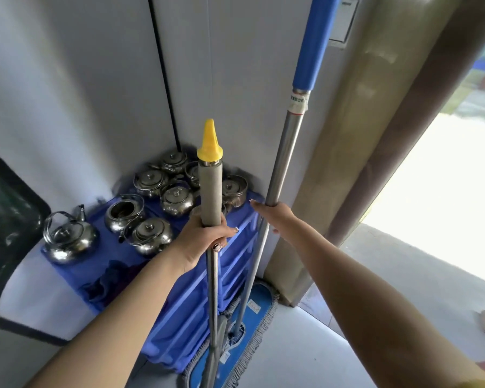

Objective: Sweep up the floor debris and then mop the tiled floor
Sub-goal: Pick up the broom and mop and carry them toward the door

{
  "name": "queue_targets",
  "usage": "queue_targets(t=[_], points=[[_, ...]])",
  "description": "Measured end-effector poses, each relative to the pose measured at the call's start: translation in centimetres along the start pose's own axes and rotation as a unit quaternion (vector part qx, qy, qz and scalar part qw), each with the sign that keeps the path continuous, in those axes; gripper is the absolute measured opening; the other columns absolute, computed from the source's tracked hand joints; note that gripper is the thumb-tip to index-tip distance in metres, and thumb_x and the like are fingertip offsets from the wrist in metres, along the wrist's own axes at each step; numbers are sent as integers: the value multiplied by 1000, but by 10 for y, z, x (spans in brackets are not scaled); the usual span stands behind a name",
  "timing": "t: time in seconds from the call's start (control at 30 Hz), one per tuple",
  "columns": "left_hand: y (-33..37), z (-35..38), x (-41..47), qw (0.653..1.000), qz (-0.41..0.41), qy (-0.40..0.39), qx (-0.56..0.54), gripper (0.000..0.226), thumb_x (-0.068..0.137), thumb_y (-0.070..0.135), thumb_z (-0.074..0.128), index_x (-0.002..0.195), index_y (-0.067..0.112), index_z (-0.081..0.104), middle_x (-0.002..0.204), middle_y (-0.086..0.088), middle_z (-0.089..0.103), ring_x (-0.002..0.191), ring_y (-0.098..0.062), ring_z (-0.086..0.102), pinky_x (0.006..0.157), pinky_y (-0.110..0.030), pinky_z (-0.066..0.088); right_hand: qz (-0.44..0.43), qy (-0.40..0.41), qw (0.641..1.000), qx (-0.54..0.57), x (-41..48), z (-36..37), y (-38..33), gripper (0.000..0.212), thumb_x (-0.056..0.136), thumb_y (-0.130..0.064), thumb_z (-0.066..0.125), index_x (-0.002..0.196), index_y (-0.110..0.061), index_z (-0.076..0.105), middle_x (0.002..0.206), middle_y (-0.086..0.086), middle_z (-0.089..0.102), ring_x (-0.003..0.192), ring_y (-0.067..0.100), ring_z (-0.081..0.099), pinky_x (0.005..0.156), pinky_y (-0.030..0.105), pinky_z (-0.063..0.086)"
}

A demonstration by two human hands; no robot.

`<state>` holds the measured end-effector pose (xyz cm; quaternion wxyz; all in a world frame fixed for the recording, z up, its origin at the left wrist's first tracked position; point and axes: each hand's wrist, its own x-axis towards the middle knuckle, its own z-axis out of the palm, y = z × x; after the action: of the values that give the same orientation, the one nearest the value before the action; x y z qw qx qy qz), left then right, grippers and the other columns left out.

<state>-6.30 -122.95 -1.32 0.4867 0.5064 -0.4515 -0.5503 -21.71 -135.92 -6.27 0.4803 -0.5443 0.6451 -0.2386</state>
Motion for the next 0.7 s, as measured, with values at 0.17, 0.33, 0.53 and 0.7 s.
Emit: queue_targets(t=[0.17, 0.33, 0.53, 0.7], points=[[0, 11, 28, 1000, 0, -10, 12, 45, 75, -4, 65, 43, 19, 43, 38, 5, 36, 38, -10, 35, 50, -22, 33, -24, 13, 990, -139, 27, -13, 7, 38, 78, -53, 65, 66, -21, 48, 58, -3, 51, 52, 13, 50, 45, 24, 40], [-2, 23, 51, 999, -21, -7, 24, 43, 81, -8, 60, 50, 14, 41, 39, 8, 36, 39, -7, 37, 59, -29, 32, -17, 28, 987, -156, 58, -31, 18, 36, 75, -44, 72, 66, -20, 47, 59, -3, 50, 56, 15, 50, 51, 24, 40], [0, 45, 83, 998, -37, 37, 17, 41, 80, -11, 58, 52, 11, 39, 37, 7, 36, 38, -6, 36, 72, -39, 33, 16, 42, 987, -157, 101, -69, 23, 41, 70, -35, 78, 58, -16, 43, 57, 0, 51, 55, 18, 53, 48, 24, 39], [-3, 65, 107, 998, -31, 44, 16, 44, 79, -9, 61, 47, 16, 44, 39, 8, 38, 38, -5, 38, 64, -31, 36, -3, 35, 988, -148, 120, -80, 35, 40, 62, -40, 80, 56, -16, 49, 53, -1, 57, 45, 12, 53, 39, 21, 34]])
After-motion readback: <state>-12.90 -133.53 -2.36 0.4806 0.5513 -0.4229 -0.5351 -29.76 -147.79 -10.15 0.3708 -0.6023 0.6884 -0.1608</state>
